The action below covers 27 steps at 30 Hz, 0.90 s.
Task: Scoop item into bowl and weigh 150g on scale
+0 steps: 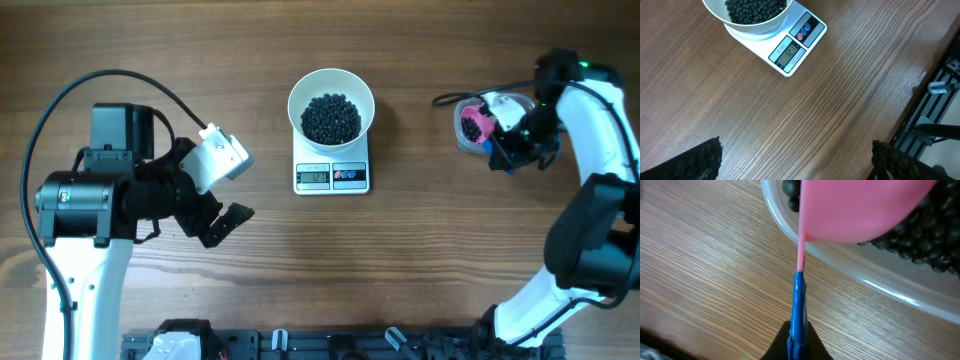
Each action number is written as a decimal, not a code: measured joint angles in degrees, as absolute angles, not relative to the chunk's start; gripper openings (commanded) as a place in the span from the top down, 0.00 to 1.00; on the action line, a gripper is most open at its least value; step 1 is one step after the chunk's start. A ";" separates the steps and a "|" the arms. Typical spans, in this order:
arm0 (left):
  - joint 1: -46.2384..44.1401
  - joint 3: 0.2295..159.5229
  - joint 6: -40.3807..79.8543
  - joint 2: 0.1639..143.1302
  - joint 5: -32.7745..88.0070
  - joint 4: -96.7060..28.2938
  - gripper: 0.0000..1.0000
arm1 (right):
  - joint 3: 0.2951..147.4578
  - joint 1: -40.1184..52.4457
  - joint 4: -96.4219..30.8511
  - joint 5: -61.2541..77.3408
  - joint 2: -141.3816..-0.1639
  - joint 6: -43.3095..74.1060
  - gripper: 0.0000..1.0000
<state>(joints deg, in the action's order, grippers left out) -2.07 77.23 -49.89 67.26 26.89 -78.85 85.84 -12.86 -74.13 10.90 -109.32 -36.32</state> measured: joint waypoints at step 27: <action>-2.07 77.23 -49.89 67.26 26.89 -78.83 0.00 | 85.84 -29.04 -84.88 36.49 -109.32 -36.27 0.96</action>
<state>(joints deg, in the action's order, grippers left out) -2.07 77.23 -49.89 67.26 26.89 -78.83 85.84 -29.04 -84.88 36.49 -109.32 -36.27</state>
